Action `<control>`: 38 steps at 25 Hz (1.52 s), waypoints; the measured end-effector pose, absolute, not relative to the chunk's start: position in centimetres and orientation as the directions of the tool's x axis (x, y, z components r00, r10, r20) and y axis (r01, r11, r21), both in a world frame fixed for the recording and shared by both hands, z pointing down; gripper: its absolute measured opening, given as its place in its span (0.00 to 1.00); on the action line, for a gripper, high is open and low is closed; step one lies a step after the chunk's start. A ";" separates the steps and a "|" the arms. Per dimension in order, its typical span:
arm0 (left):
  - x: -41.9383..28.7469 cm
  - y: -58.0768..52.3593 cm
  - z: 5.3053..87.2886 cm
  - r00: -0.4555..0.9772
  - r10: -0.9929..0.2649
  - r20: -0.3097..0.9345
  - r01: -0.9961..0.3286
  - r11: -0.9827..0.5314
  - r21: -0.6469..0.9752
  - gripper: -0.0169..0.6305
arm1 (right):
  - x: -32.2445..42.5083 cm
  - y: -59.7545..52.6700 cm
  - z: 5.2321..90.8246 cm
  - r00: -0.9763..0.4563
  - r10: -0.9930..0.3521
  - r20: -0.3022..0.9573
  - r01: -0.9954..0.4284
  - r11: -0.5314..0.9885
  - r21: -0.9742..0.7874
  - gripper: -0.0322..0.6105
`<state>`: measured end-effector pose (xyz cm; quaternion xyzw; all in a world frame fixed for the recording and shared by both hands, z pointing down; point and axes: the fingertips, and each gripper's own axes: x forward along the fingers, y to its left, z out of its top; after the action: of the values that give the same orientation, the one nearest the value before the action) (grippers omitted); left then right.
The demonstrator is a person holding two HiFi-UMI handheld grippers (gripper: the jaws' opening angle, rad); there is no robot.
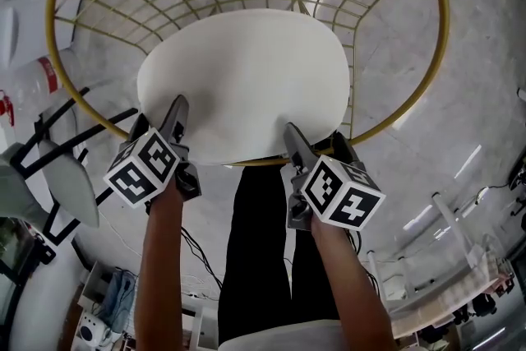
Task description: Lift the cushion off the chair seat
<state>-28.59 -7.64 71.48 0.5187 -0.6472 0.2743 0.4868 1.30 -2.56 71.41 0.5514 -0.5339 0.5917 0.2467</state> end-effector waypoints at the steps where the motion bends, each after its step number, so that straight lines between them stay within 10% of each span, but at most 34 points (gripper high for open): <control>1: -28.6 -7.7 71.5 0.005 -0.402 0.916 -0.938 0.315 0.144 0.69 | 1.3 -2.6 71.6 -0.270 -0.293 0.917 -0.877 -0.319 -0.360 0.81; 22: -28.6 -8.4 73.6 -0.020 -0.307 0.952 -0.952 0.298 0.076 0.71 | 2.5 -3.6 74.6 -0.205 -0.222 0.953 -0.910 -0.315 -0.269 0.77; 38: -28.9 -7.7 72.5 0.044 -0.312 0.949 -0.960 0.250 0.127 0.41 | 4.1 -2.3 73.6 -0.112 -0.236 0.965 -0.958 -0.233 -0.168 0.37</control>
<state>-28.92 -7.66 72.50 0.5203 -0.6111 0.3233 0.5013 4.06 -2.35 73.64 0.5748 -0.5194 0.5351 0.3370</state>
